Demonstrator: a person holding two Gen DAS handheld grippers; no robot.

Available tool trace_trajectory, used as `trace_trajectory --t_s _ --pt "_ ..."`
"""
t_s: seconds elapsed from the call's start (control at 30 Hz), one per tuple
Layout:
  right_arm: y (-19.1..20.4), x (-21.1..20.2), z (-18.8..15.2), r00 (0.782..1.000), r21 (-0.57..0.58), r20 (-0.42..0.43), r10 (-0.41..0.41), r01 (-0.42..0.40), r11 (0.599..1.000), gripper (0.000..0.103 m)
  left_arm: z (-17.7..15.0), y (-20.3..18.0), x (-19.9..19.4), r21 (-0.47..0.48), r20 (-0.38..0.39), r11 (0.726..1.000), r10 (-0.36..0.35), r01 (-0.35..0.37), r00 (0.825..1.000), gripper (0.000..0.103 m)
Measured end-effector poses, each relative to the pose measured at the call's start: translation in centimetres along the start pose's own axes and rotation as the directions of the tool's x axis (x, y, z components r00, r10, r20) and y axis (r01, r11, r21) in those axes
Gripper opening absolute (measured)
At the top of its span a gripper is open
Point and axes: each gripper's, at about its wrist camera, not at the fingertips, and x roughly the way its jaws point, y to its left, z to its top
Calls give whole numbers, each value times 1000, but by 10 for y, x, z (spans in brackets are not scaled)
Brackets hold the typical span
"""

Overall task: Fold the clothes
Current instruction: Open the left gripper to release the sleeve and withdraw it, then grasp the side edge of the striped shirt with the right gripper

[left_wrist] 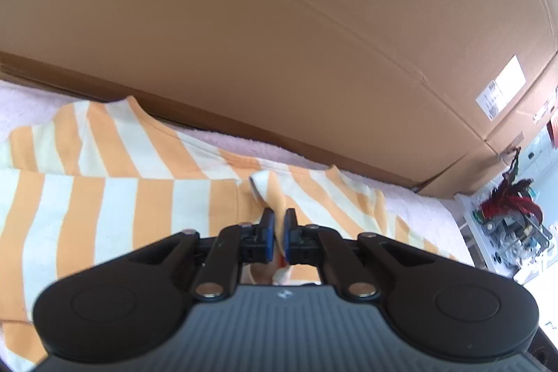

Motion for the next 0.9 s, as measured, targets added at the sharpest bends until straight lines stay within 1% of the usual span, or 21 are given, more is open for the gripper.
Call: trace_trajectory --t_s 0.07,0.13,0.17,0.23,0.3,0.37,0.4,0.43,0.47,0.53,0.57,0.63,0.67,0.7,0.73,0.8,0.83,0.87,0.9 --pt "-2 2 1 1000 13 -9 -13 13 1000 58 0 -3 2 -6 -11 1000 -27 27 1000 0" --pt "-2 2 3 1000 21 -9 -29 29 999 58 -2 -10 5 2 -13 999 -36 36 999 0" --pt "-2 1 3 999 22 1 -39 39 999 57 -3 -12 6 9 -13 999 -35 35 999 0" --pt "-3 -3 6 995 24 45 -86 85 996 56 -4 -15 9 13 -17 999 -29 29 999 0" --pt "-6 -7 8 989 35 79 -128 125 992 56 -6 -15 11 -3 -26 998 -61 61 998 0" --pt "-10 -7 11 988 57 73 -137 133 989 54 -5 -19 11 4 -21 998 -67 67 998 0" --pt "-12 -7 12 989 64 68 -135 130 989 50 -5 -21 10 8 -18 998 -69 69 997 0" --pt "-14 -6 13 989 70 64 -132 128 989 33 -5 -23 10 20 -11 997 -68 69 998 0" --pt "-15 -6 14 990 69 59 -129 125 990 20 -5 -25 8 34 -4 997 -62 62 998 0" --pt "-17 -5 16 992 78 43 -122 118 990 15 -6 -26 4 60 7 997 -49 49 999 0" --pt "-19 -5 17 992 89 36 -119 115 989 15 -7 -23 -2 71 12 997 -42 41 999 0" --pt "-27 -8 20 991 128 37 -130 125 984 21 -10 -17 -15 92 22 995 -27 25 999 1" --pt "-31 -10 22 989 153 43 -139 131 980 33 -13 -10 -26 107 33 994 -12 9 999 2" --pt "-36 -12 23 988 178 49 -148 137 974 46 -17 -4 -39 124 46 992 4 -10 999 6" --pt "-41 -16 25 985 208 68 -159 142 968 48 -21 3 -52 140 60 990 21 -29 998 10" --pt "-52 -18 29 985 253 58 -165 146 956 48 -36 17 -77 195 83 978 58 -73 995 28" --pt "-57 -16 30 986 282 34 -165 149 948 49 -45 24 -89 224 95 970 77 -97 992 29" --pt "-64 -12 31 990 321 3 -138 130 938 48 -54 31 -97 238 96 964 98 -118 991 29" --pt "-67 -12 32 994 345 9 -111 101 933 48 -62 38 -104 248 95 959 119 -139 988 29"
